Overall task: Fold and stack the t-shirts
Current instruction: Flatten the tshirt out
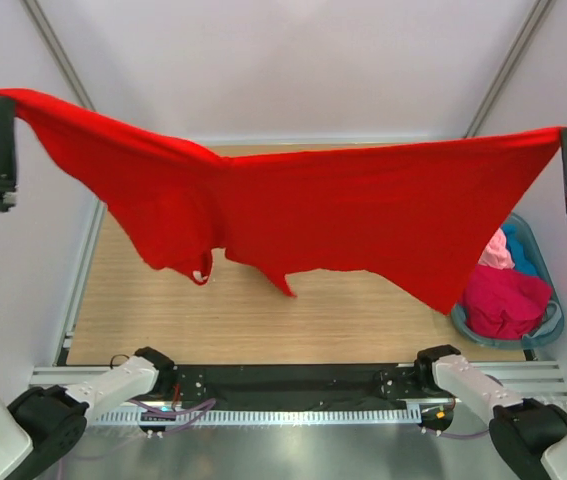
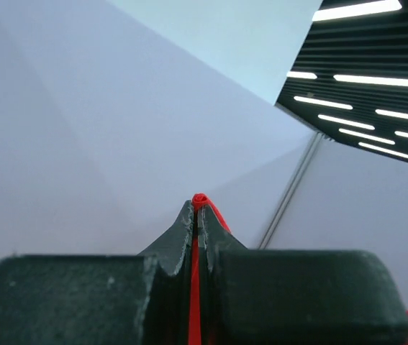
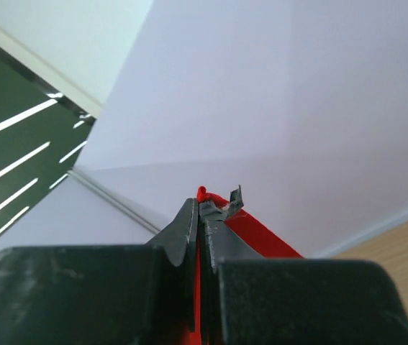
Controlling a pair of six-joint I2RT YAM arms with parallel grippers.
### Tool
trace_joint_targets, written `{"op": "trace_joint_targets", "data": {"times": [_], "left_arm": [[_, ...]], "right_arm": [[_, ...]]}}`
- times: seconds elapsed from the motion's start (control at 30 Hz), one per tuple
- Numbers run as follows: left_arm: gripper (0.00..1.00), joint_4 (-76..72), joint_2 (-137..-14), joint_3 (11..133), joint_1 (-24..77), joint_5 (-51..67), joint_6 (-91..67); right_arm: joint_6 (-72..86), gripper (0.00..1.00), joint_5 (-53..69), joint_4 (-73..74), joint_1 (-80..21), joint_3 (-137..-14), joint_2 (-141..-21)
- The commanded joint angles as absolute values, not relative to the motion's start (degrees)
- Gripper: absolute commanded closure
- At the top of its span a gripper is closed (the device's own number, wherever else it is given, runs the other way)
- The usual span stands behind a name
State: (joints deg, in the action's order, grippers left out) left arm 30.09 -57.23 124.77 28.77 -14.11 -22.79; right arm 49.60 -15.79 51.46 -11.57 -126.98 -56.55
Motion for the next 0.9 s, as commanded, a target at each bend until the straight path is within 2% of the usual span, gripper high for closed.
{"op": "trace_joint_targets", "data": {"times": [0.0, 0.1, 0.2, 0.27, 0.43, 0.57, 0.63, 0.7, 0.87], "left_arm": [[1.0, 26.36, -58.97, 128.49, 28.74, -10.02, -19.52], [1.0, 28.21, -59.76, 126.49, 28.74, -12.12, -15.31], [1.0, 23.58, -60.29, 117.97, 28.83, -18.43, -8.63], [1.0, 14.97, -62.13, 113.92, 28.83, -22.22, -0.84], [1.0, 13.45, -76.34, 126.1, 28.74, -24.34, 5.01], [1.0, 13.36, -84.36, 136.82, 28.39, -25.4, 6.77], [1.0, 13.19, -86.56, 143.48, 28.39, -23.13, 5.45], [1.0, 11.0, -87.01, 144.32, 28.48, -20.41, 5.01], [1.0, 7.65, -81.32, 136.51, 28.48, -19.34, 4.31]], "right_arm": [[52.56, 0.99, -12.57, 42.45, -11.34, -124.54, -56.94], [51.94, 0.99, -14.49, 45.96, -11.25, -125.87, -59.23], [51.5, 0.99, -11.88, 38.43, -11.34, -118.67, -61.16], [52.99, 0.99, -9.94, 32.62, -11.25, -116.89, -65.89], [50.28, 0.99, -7.3, 31.28, -11.34, -131.43, -80.22], [48.86, 0.99, -9.05, 37.96, -11.34, -145.17, -89.46], [48.61, 0.99, -8.88, 36.32, -11.34, -145.12, -89.48], [48.78, 0.99, -8.61, 33.85, -11.25, -141.79, -86.07], [50.27, 0.99, -9.67, 34.01, -11.34, -133.34, -79.9]]}}
